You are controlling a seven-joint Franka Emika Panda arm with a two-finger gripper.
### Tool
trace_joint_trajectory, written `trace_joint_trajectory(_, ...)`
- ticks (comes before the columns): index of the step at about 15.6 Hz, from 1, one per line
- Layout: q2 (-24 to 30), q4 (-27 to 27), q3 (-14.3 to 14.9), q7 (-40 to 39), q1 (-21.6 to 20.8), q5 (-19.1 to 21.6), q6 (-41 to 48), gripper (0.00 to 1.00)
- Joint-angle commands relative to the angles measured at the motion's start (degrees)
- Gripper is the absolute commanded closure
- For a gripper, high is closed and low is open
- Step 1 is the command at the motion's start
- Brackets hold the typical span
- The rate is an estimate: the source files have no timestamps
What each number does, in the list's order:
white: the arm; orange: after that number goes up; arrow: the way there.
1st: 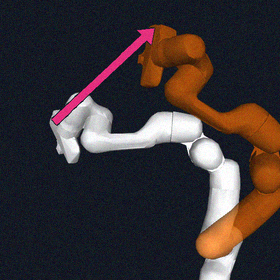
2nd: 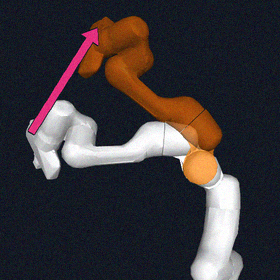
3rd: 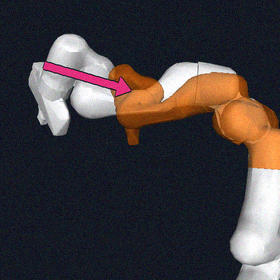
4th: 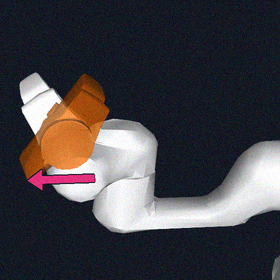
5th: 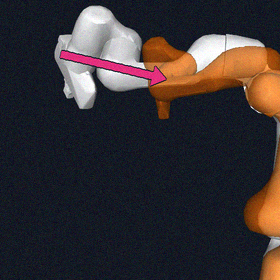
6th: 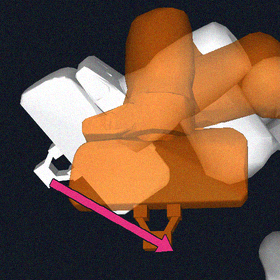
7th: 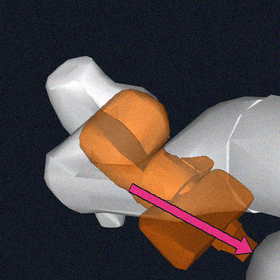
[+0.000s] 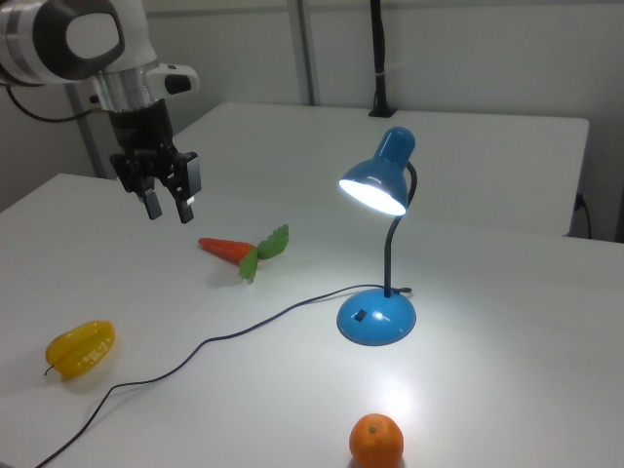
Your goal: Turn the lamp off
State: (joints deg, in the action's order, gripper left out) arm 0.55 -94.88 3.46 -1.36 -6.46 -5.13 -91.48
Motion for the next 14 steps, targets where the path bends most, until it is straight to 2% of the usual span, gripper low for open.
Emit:
trace_joint_trajectory(1, 0.33, 0.14, 0.41, 0.75, -0.39, -1.03, 1.4, 1.0)
trace_joint_trajectory(8, -0.38, -0.04, 0.76, 0.4, -0.22, -0.94, 0.08, 1.0)
trace_joint_trajectory(11, -0.03, -3.54, 0.85, 0.4, 2.06, -0.33, -5.0, 1.0)
trace_joint_trajectory(14, -0.03, -7.32, 3.12, 0.4, 2.24, -0.15, -9.22, 1.0)
